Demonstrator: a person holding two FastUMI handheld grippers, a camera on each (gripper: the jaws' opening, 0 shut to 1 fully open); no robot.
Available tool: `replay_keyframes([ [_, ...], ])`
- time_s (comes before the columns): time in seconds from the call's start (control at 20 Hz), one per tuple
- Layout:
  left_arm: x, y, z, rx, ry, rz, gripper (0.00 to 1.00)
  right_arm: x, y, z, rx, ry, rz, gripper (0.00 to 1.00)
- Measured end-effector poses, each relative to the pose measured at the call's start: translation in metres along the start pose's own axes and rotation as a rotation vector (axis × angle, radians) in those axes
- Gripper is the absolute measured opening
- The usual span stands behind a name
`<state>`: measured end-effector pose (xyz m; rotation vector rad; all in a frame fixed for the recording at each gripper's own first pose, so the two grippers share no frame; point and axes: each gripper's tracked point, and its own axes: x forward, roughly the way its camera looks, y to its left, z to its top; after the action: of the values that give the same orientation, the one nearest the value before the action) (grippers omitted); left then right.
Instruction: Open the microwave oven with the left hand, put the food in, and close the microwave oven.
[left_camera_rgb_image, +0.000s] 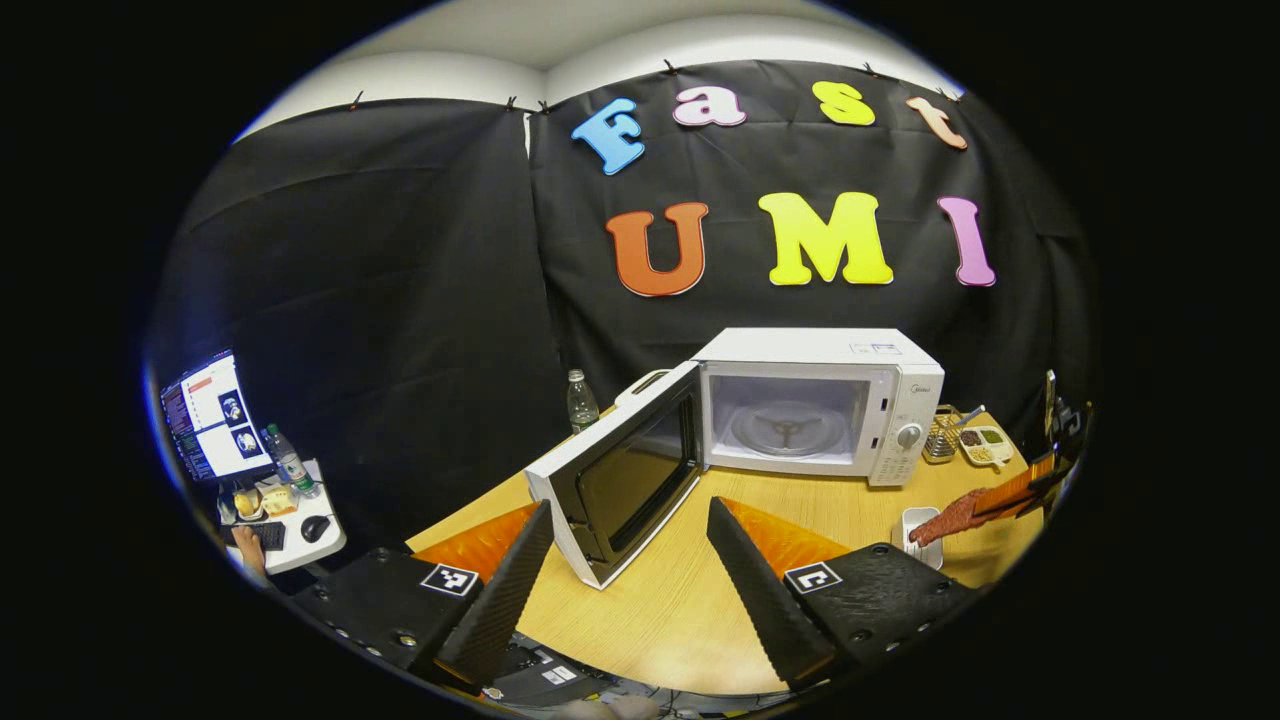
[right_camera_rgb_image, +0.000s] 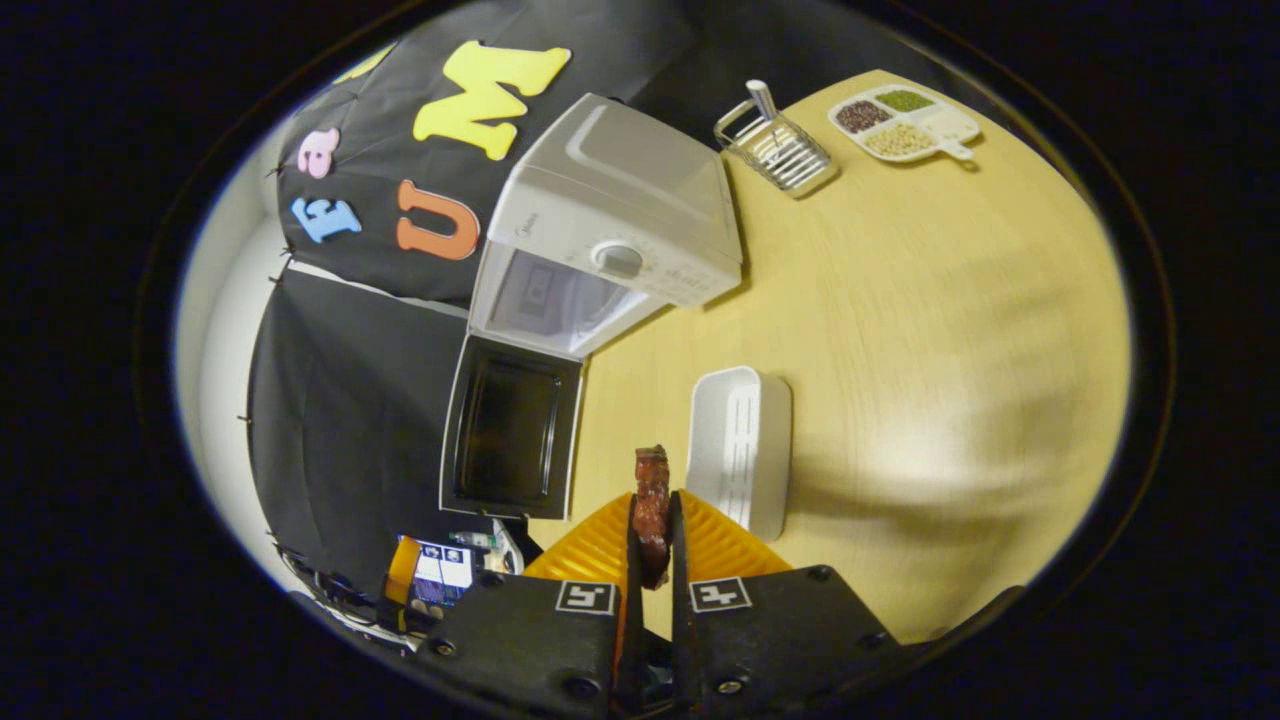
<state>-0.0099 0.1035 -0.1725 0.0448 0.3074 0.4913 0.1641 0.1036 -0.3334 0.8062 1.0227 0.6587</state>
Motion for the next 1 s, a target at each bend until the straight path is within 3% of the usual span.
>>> replay_keyframes([
  [0.25, 0.024, 0.014, 0.006, 0.002, -0.012, -0.085, 0.95, 0.028, 0.066, 0.019, 0.003, -0.170, 0.005, 0.14],
  [0.45, 0.045, 0.019, 0.011, 0.051, -0.015, -0.201, 0.95, 0.085, 0.106, 0.029, 0.112, -0.303, 0.028, 0.14],
  [0.6, 0.055, 0.024, 0.022, 0.085, -0.048, -0.256, 0.95, 0.129, 0.129, 0.041, 0.110, -0.412, 0.036, 0.14],
  [0.85, 0.068, 0.038, 0.023, 0.059, -0.084, -0.306, 0.95, 0.207, 0.142, 0.078, 0.182, -0.635, -0.019, 0.14],
  [1.0, 0.072, 0.055, 0.016, 0.072, -0.085, -0.284, 0.95, 0.263, 0.145, 0.086, 0.313, -0.697, 0.002, 0.14],
])
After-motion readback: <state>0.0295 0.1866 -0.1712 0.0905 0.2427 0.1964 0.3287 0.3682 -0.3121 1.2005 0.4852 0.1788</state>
